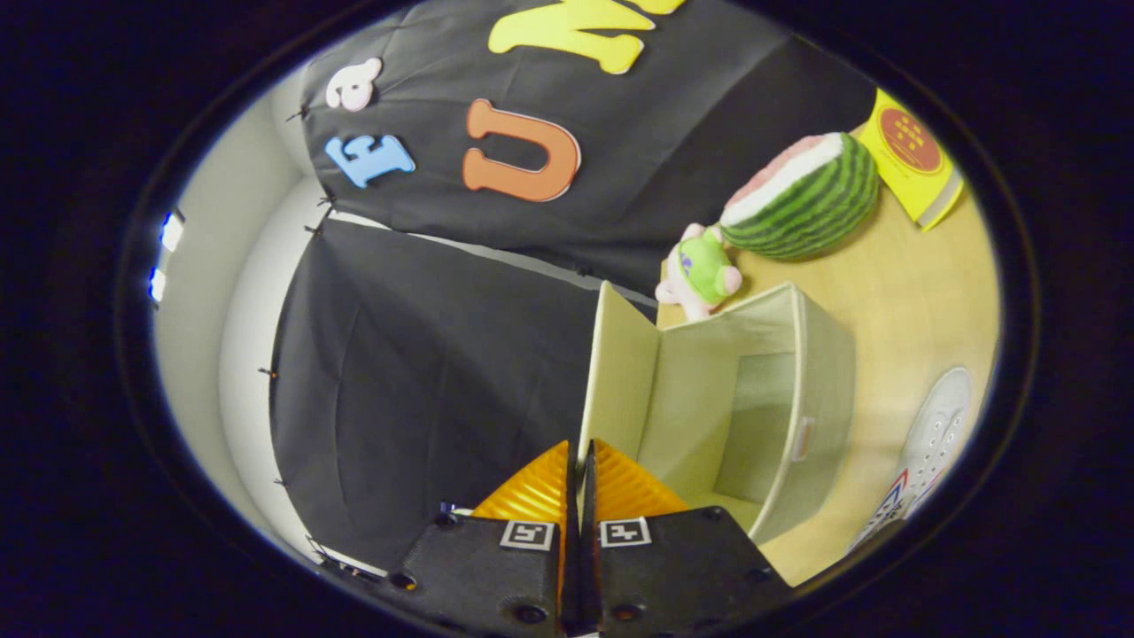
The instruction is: Open the storage box then place both shoes into the box .Put the left shoe in first, then the right shoe, with the right side of both shoes facing outward in a uniform manner.
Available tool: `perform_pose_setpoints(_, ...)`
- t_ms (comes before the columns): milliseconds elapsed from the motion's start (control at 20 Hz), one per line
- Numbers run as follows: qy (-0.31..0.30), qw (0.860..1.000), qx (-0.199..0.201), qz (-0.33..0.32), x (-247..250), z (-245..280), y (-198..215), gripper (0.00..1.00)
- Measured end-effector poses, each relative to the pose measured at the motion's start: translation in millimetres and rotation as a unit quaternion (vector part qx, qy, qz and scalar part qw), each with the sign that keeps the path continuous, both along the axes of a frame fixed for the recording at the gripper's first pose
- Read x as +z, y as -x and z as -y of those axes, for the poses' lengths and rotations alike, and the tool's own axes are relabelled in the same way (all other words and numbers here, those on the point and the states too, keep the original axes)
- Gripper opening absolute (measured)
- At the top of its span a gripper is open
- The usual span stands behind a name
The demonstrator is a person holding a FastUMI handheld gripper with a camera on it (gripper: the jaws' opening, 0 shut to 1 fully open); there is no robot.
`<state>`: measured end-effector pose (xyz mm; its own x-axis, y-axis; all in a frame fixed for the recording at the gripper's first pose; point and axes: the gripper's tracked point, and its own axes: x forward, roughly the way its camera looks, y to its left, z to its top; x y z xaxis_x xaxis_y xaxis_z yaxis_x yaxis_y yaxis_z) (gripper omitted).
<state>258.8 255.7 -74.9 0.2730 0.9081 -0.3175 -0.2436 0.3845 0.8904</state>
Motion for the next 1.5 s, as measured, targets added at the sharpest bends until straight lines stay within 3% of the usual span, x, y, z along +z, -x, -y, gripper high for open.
perform_pose_setpoints(250,0.012,1.000,0.013,0.012,6,-51,8,0.05)
perform_pose_setpoints(600,-0.040,0.998,0.047,0.013,1,-118,9,0.06)
perform_pose_setpoints(700,-0.056,0.998,0.037,0.008,0,-128,5,0.06)
perform_pose_setpoints(800,-0.026,0.998,0.018,0.045,-12,-130,-2,0.07)
perform_pose_setpoints(900,0.015,0.997,0.013,0.075,-23,-125,-11,0.36)
perform_pose_setpoints(1100,0.021,0.999,0.003,0.035,-25,-113,-10,0.94)
perform_pose_setpoints(1200,0.043,0.998,-0.011,0.036,-28,-95,-15,1.00)
perform_pose_setpoints(1500,0.124,0.990,-0.023,0.066,-44,-33,-16,1.00)
